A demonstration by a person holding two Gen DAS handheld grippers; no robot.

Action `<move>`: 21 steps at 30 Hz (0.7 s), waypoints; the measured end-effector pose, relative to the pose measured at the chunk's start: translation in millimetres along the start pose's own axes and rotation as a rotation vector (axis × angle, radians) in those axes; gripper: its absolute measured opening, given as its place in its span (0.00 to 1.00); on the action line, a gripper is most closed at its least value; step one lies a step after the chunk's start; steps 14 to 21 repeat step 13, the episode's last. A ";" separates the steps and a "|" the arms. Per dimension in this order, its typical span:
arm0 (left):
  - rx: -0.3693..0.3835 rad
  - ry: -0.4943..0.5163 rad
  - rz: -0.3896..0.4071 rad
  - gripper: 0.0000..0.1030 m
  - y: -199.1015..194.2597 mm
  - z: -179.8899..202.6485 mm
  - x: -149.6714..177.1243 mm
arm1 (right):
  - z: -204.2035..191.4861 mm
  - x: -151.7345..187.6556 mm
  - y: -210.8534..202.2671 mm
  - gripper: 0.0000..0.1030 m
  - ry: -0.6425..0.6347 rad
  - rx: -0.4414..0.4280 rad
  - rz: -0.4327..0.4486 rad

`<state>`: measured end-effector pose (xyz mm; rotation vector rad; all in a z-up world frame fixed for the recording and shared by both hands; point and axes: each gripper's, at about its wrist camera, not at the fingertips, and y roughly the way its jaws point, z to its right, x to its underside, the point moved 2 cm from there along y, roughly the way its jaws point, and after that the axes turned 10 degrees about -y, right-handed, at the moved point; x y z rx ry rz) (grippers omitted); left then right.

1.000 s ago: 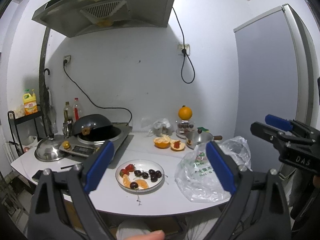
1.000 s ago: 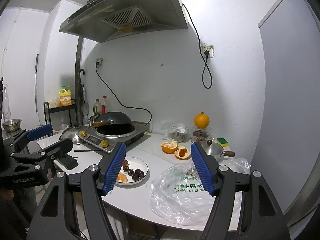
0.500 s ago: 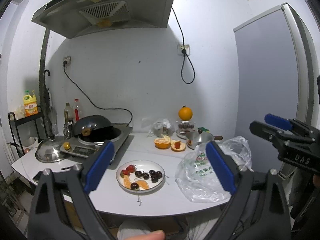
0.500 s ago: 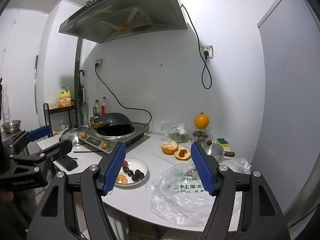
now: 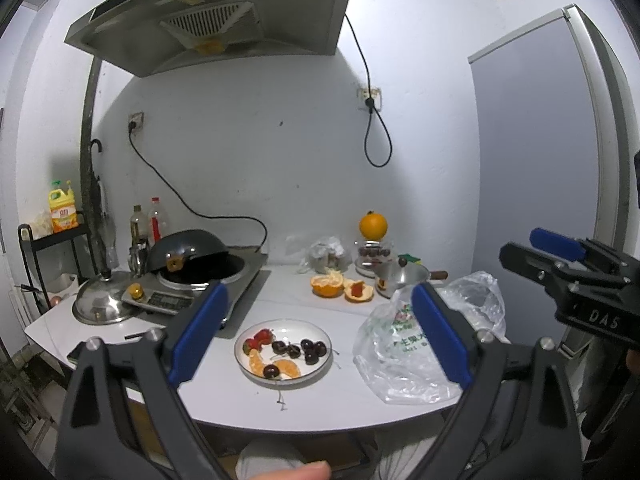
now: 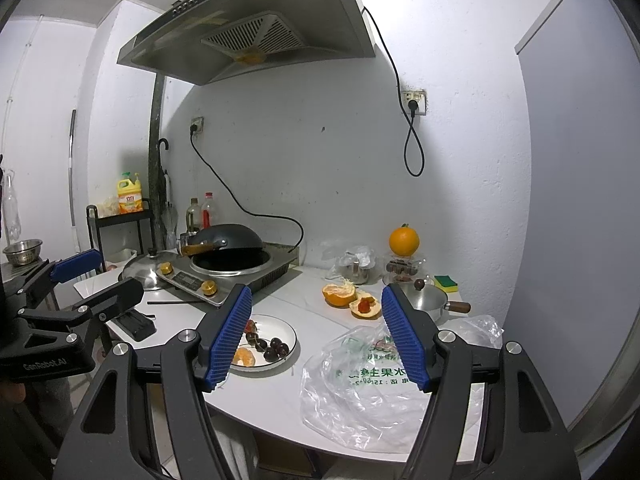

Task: Organize fruits

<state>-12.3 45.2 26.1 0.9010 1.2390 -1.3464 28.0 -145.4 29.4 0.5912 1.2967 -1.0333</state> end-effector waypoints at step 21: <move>0.029 0.023 0.002 0.91 -1.7 7.3 3.7 | -0.4 0.1 0.1 0.69 0.001 0.000 -0.001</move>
